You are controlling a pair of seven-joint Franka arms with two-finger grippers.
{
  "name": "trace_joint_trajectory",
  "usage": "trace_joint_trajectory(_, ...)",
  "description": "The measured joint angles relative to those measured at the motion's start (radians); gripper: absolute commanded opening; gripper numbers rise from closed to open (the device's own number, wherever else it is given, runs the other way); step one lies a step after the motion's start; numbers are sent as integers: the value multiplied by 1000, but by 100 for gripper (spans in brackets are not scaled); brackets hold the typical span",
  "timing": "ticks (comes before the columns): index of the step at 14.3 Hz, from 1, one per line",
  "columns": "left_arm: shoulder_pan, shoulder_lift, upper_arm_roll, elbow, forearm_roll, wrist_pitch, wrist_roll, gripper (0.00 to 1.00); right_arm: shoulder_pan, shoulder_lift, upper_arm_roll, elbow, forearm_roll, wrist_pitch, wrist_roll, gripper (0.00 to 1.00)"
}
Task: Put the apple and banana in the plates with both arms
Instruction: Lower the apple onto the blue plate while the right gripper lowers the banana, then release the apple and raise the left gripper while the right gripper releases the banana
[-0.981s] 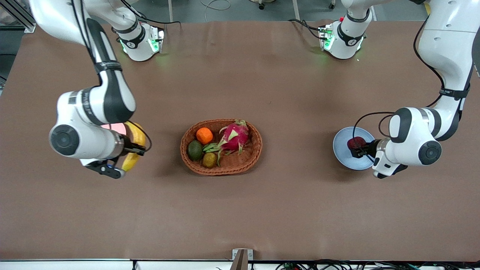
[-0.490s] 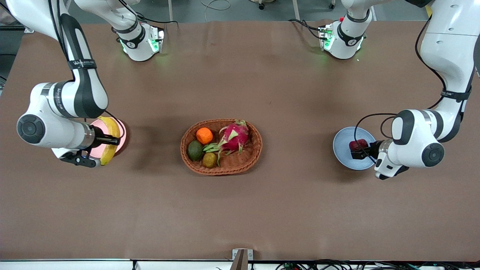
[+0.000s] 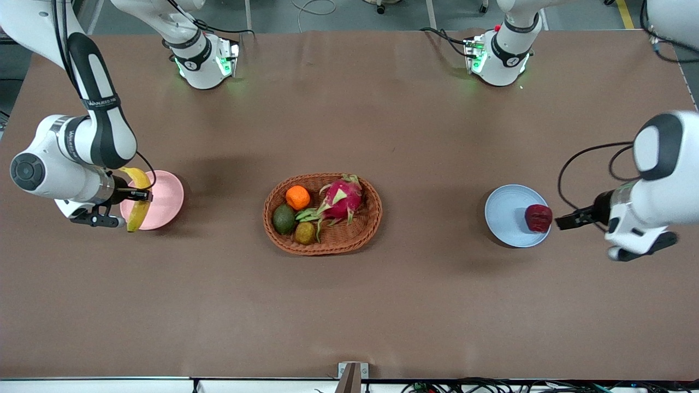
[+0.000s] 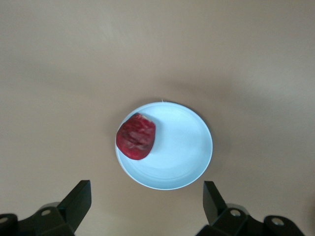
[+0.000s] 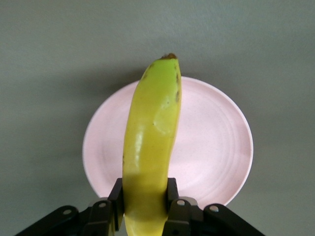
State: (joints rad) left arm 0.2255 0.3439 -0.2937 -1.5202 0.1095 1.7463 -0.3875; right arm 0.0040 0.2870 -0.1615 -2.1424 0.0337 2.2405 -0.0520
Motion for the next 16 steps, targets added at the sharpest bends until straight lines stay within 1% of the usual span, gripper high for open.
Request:
trace_joint_trajectory(2, 0, -83, -6, 14, 9, -26, 16, 100, 0, 0, 7, -76, 0, 113, -1, 14)
trace_joint_trajectory(4, 0, -158, -5, 18, 10, -52, 95, 100, 2, 0, 14, -116, 0, 162, -1, 16)
trace_joint_trajectory(5, 0, -194, -4, 19, 10, -70, 144, 100, 2, 0, 14, -121, 0, 166, -1, 27)
trace_joint_trajectory(6, 0, -227, -3, 19, 10, -98, 188, 100, 2, 0, 14, -122, -1, 170, -1, 52)
trace_joint_trajectory(7, 0, -257, -1, 19, 10, -130, 223, 100, 2, 1, 14, -124, -1, 181, -1, 80)
trace_joint_trajectory(8, -3, -284, 3, 18, 9, -156, 251, 100, 2, 5, 14, -127, -1, 196, 0, 100)
trace_joint_trajectory(9, -19, -309, 18, 15, 8, -180, 269, 100, 1, 10, 14, -129, -1, 207, 0, 100)
trace_joint_trajectory(10, -53, -331, 49, 6, 2, -202, 276, 100, 0, 13, 13, -129, -1, 210, 1, 100)
trace_joint_trajectory(13, -181, -388, 179, -46, -55, -224, 280, 100, 0, 3, 12, -122, 0, 209, 6, 100)
trace_joint_trajectory(14, -203, -403, 204, -65, -67, -224, 282, 100, 0, -10, 11, -108, 0, 198, 7, 100)
trace_joint_trajectory(16, -213, -419, 213, -86, -73, -224, 284, 100, -1, -61, 10, -40, 0, 94, 9, 100)
